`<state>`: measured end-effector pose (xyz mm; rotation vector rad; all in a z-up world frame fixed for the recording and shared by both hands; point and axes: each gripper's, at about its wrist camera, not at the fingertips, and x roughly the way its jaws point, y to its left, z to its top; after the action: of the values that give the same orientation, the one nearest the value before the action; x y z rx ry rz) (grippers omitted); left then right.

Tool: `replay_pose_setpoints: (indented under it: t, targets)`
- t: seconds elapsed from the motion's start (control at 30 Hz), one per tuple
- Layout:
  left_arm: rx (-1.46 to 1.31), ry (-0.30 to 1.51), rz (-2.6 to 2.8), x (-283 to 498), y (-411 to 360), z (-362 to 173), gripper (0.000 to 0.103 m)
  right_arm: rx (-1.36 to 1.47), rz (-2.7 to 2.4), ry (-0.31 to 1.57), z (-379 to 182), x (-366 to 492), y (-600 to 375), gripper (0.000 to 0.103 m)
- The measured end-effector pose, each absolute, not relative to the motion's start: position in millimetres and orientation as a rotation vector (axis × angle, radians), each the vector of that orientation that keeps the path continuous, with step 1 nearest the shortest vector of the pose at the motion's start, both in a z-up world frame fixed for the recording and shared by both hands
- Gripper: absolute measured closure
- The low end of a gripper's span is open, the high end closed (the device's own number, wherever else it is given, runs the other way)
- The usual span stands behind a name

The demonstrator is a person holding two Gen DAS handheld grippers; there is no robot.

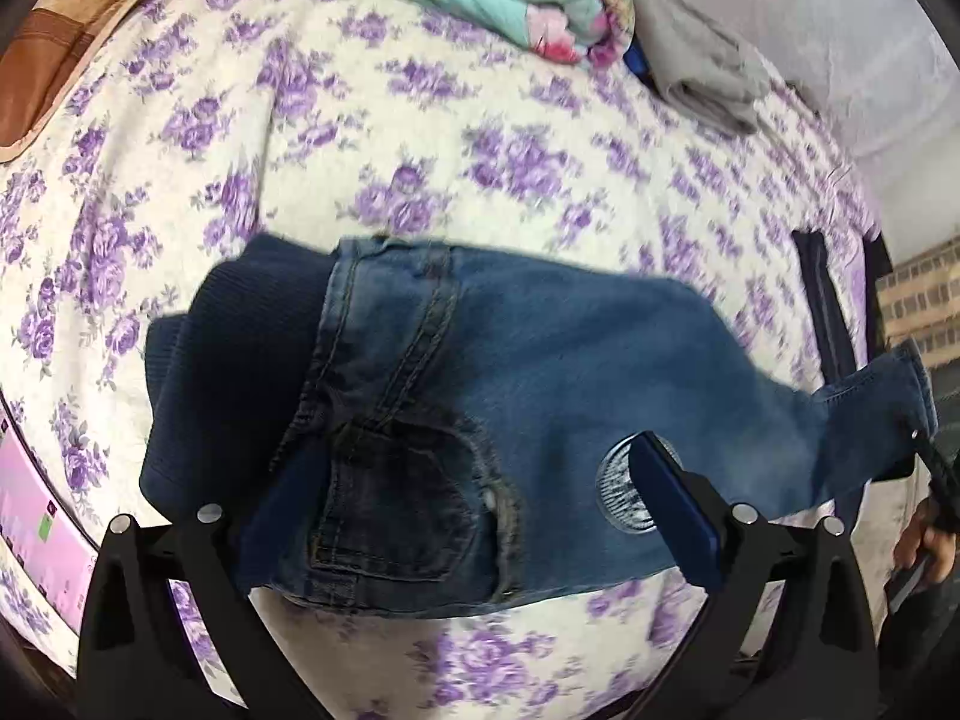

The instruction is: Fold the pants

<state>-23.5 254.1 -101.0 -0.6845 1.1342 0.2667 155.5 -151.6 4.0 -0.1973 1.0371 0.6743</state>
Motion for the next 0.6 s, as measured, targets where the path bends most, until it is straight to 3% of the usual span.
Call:
replay_pose_setpoints:
  t: [0.17,0.27,0.33,0.47,0.6]
  targets:
    - [-0.67,1.122,0.255,-25,248,-95,0.005,-0.398,0.928,1.106,-49,107,-32,0.075]
    - [-0.674,1.148,0.259,-28,244,-100,0.005,-0.6,0.974,1.196,-109,81,8,0.048]
    - [-0.679,1.157,0.261,-32,243,-103,0.005,-0.651,0.971,1.162,-118,73,12,0.045]
    - [-0.686,1.147,0.266,-40,245,-100,0.005,-0.198,1.066,1.313,-80,112,-32,0.04]
    - [-0.674,1.095,0.221,-40,237,-80,0.005,-0.032,0.926,1.279,-58,157,-84,0.043]
